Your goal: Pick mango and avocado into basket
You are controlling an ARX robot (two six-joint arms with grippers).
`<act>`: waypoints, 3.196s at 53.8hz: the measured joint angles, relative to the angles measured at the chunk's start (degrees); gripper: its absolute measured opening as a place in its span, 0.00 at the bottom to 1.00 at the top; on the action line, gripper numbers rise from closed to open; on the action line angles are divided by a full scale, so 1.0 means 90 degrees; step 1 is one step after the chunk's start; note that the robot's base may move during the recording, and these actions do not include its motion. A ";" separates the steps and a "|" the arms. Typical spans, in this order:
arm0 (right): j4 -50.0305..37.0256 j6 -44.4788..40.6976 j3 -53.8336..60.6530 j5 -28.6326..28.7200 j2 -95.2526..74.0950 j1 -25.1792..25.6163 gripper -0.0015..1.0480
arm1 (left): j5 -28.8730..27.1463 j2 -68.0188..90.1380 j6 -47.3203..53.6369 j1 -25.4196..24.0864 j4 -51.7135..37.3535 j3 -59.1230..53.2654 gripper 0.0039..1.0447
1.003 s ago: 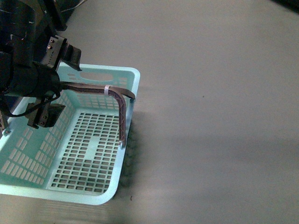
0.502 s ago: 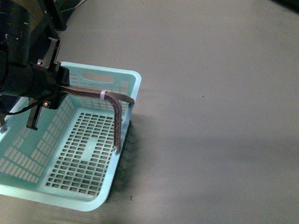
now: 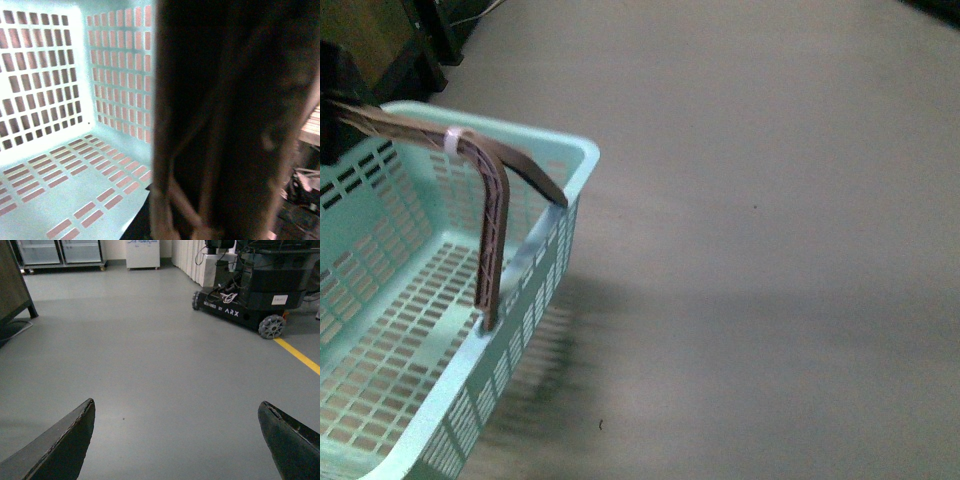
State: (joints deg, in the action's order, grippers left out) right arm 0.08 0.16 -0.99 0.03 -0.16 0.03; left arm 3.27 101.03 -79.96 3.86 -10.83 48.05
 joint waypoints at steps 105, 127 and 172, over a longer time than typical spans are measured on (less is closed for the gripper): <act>0.0000 0.0000 0.0000 0.0000 0.0000 0.0000 0.92 | 0.0971 -0.5144 -0.0486 -0.0741 0.3096 -0.0007 0.04; 0.0000 0.0000 0.0000 0.0000 0.0000 0.0000 0.92 | 0.0971 -0.5144 -0.0486 -0.0741 0.3096 -0.0007 0.04; 0.0000 -0.0002 0.0000 0.0002 0.0000 0.0000 0.92 | 0.0974 -0.5144 -0.0486 -0.0743 0.3096 -0.0007 0.04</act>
State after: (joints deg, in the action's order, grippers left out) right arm 0.08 0.14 -0.99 0.05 -0.16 0.03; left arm 12.03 54.74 -84.34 -2.83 17.04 47.99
